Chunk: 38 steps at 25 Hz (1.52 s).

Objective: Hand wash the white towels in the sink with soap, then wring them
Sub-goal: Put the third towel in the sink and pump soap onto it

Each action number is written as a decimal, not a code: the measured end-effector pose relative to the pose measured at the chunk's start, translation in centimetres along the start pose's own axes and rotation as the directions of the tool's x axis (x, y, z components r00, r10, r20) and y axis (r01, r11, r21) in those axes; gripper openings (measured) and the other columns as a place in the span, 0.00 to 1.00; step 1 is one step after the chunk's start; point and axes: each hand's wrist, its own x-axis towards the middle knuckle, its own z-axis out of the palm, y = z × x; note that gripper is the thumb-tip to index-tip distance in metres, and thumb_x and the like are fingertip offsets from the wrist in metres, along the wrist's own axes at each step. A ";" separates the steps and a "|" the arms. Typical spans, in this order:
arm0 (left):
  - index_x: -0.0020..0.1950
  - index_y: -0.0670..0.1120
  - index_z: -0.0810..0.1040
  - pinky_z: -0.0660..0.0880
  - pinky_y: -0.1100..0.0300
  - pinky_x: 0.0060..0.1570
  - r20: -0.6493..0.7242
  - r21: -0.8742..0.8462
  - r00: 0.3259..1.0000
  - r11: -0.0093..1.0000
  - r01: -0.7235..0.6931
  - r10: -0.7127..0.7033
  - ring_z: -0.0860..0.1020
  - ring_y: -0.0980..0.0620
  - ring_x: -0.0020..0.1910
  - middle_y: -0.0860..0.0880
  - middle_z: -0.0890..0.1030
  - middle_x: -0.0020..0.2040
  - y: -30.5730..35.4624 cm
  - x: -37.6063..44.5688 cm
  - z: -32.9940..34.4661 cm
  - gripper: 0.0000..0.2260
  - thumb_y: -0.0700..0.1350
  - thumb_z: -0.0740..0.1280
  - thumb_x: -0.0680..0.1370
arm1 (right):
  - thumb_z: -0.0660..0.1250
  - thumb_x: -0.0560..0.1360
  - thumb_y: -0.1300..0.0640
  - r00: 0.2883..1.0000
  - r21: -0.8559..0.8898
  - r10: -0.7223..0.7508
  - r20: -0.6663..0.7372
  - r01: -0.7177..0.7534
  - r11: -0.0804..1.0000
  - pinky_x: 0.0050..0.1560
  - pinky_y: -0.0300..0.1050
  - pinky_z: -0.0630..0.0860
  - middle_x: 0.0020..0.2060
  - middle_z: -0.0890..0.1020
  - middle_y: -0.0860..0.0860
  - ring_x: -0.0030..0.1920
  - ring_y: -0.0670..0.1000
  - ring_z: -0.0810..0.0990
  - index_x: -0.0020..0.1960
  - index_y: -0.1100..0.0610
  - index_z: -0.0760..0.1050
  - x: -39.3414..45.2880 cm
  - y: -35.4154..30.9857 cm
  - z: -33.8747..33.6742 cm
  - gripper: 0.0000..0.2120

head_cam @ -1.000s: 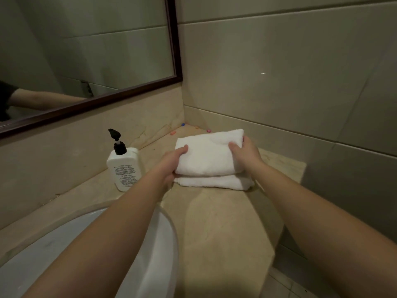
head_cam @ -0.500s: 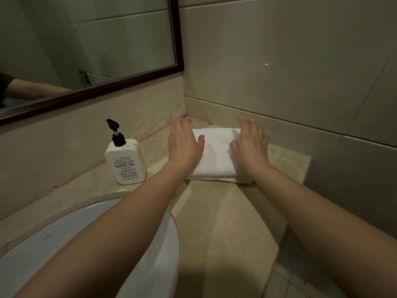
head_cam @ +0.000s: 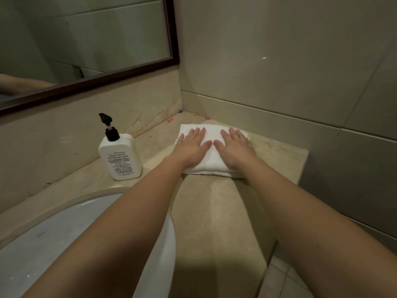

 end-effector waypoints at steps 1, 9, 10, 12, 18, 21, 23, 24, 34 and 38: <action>0.84 0.50 0.47 0.38 0.45 0.79 -0.039 0.075 0.999 0.997 0.032 -0.029 0.47 0.50 0.83 0.48 0.49 0.84 0.4 -0.5 0.2 0.28 0.60 0.44 0.86 | 0.41 0.83 0.37 1.000 -0.053 0.013 -0.017 -0.014 0.999 0.77 0.60 0.37 0.82 0.48 0.51 0.81 0.53 0.42 0.82 0.47 0.48 -0.4 -0.2 0.0 0.30; 0.82 0.49 0.59 0.64 0.47 0.72 -0.118 0.130 0.989 0.986 0.103 -0.088 0.63 0.44 0.77 0.43 0.63 0.80 -0.6 -9.3 -1.4 0.26 0.58 0.51 0.86 | 0.49 0.85 0.44 0.986 0.031 -0.051 -0.161 0.057 0.998 0.78 0.60 0.38 0.80 0.56 0.55 0.81 0.54 0.47 0.79 0.49 0.61 -8.3 -2.3 0.8 0.24; 0.81 0.49 0.62 0.67 0.48 0.70 -0.118 0.136 0.990 0.986 0.095 -0.079 0.67 0.43 0.75 0.43 0.67 0.77 -1.0 -11.0 -1.8 0.26 0.58 0.52 0.85 | 0.51 0.85 0.44 0.984 0.067 -0.068 -0.167 0.080 0.995 0.78 0.59 0.39 0.80 0.58 0.55 0.81 0.54 0.48 0.78 0.50 0.62 -9.5 -3.0 1.1 0.24; 0.79 0.49 0.65 0.70 0.49 0.66 -0.108 0.096 0.992 0.992 0.080 -0.070 0.72 0.44 0.70 0.45 0.72 0.73 -1.5 -14.7 -2.8 0.25 0.59 0.55 0.85 | 0.56 0.83 0.45 0.975 0.140 -0.114 -0.190 0.142 0.980 0.78 0.57 0.44 0.78 0.63 0.53 0.80 0.54 0.52 0.77 0.51 0.65 -11.9 -4.8 1.7 0.24; 0.74 0.54 0.72 0.71 0.53 0.62 -0.093 0.011 0.991 0.995 0.102 -0.101 0.75 0.48 0.67 0.50 0.76 0.70 -4.2 -28.9 -6.0 0.20 0.58 0.55 0.85 | 0.60 0.83 0.46 0.896 0.273 -0.406 -0.179 0.441 0.855 0.76 0.47 0.51 0.73 0.72 0.49 0.77 0.52 0.59 0.74 0.51 0.69 -20.5 -13.4 1.7 0.22; 0.71 0.57 0.75 0.73 0.54 0.62 -0.034 -0.043 0.982 0.982 0.185 -0.186 0.77 0.52 0.64 0.54 0.78 0.66 -7.4 -36.9 -8.2 0.19 0.61 0.57 0.83 | 0.57 0.81 0.39 0.833 0.317 -0.544 -0.103 0.546 0.775 0.76 0.49 0.55 0.72 0.72 0.46 0.75 0.50 0.60 0.74 0.48 0.69 -25.1 -17.4 2.3 0.24; 0.71 0.59 0.75 0.73 0.56 0.62 -0.013 -0.056 0.963 0.962 0.267 -0.269 0.77 0.55 0.62 0.56 0.78 0.65 -9.3 -42.2 -9.5 0.22 0.66 0.58 0.81 | 0.57 0.79 0.35 0.783 0.346 -0.620 -0.046 0.595 0.726 0.76 0.51 0.57 0.72 0.72 0.46 0.76 0.48 0.60 0.74 0.46 0.68 -27.9 -19.8 2.8 0.28; 0.71 0.59 0.74 0.73 0.57 0.62 -0.019 -0.058 0.952 0.951 0.304 -0.305 0.76 0.57 0.62 0.57 0.77 0.66 -10.0 -44.8 -9.9 0.24 0.68 0.58 0.80 | 0.56 0.78 0.33 0.754 0.350 -0.656 -0.029 0.623 0.700 0.76 0.51 0.58 0.72 0.71 0.45 0.76 0.48 0.60 0.75 0.45 0.68 -29.2 -20.9 3.1 0.29; 0.70 0.54 0.76 0.70 0.55 0.66 -0.094 0.033 0.850 0.851 0.523 -0.519 0.74 0.54 0.66 0.54 0.78 0.67 -14.1 -64.7 -9.9 0.22 0.63 0.63 0.80 | 0.61 0.79 0.37 0.394 0.431 -0.916 0.080 0.815 0.388 0.68 0.37 0.59 0.69 0.73 0.44 0.72 0.44 0.63 0.72 0.46 0.71 -41.7 -30.5 5.7 0.25; 0.72 0.53 0.75 0.61 0.50 0.73 -0.197 0.112 0.741 0.736 0.668 -0.642 0.67 0.47 0.74 0.50 0.73 0.72 -16.2 -69.8 -8.8 0.25 0.61 0.70 0.77 | 0.64 0.79 0.39 0.309 0.480 -0.936 0.169 0.804 0.351 0.64 0.39 0.66 0.69 0.74 0.45 0.67 0.46 0.71 0.71 0.49 0.72 -45.5 -32.7 7.0 0.25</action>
